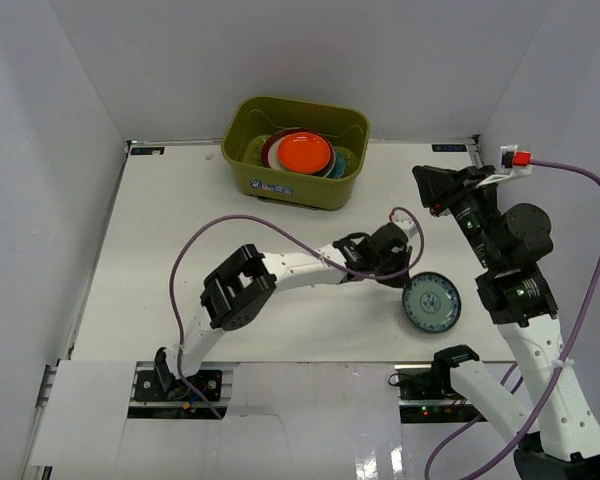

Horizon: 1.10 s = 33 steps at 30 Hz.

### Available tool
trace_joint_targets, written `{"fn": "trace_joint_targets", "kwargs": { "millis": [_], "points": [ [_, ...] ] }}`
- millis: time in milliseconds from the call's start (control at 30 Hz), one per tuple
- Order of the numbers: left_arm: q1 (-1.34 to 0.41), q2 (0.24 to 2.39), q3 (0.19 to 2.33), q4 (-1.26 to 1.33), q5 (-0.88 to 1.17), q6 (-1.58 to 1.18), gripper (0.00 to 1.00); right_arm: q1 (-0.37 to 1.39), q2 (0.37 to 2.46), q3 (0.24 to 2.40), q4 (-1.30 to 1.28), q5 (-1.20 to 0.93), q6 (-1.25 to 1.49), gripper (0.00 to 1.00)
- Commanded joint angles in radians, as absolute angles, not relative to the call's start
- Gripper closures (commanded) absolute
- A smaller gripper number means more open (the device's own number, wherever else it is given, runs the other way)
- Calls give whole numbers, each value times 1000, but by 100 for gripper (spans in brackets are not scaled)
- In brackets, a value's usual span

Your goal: Place the plates into the plastic bin on the countertop

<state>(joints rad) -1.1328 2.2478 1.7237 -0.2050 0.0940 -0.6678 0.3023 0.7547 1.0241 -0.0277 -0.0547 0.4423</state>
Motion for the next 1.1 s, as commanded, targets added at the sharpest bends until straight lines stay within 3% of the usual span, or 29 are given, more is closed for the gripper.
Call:
{"fn": "trace_joint_targets", "kwargs": {
  "millis": [0,200,433,633,800,867,900,967,1000,1067],
  "points": [
    [-985,1976,1718,-132,116,-652,100,305,709,1084,26,-23,445,68],
    [-666,1864,1753,-130,172,-679,100,304,727,1089,49,-52,442,67],
    [-347,1972,1911,-211,198,-704,100,307,856,1058,69,-126,474,65],
    [-272,2186,2173,-328,267,-695,100,333,933,1054,80,-137,477,65],
    [-256,2256,2215,-360,281,-687,97,365,962,1054,72,-106,465,64],
    [-256,2249,2210,-368,264,-673,87,377,974,1057,69,-97,460,62],
    [-256,2240,2198,-376,247,-660,71,380,977,1057,68,-97,460,61],
    [-255,2203,2180,-376,206,-649,50,390,992,1065,64,-98,462,54],
    [-253,2191,2169,-379,196,-640,33,393,996,1066,61,-98,462,51],
    [-253,2142,2166,-382,187,-624,10,397,997,1089,35,-72,446,34]
  ]
}}
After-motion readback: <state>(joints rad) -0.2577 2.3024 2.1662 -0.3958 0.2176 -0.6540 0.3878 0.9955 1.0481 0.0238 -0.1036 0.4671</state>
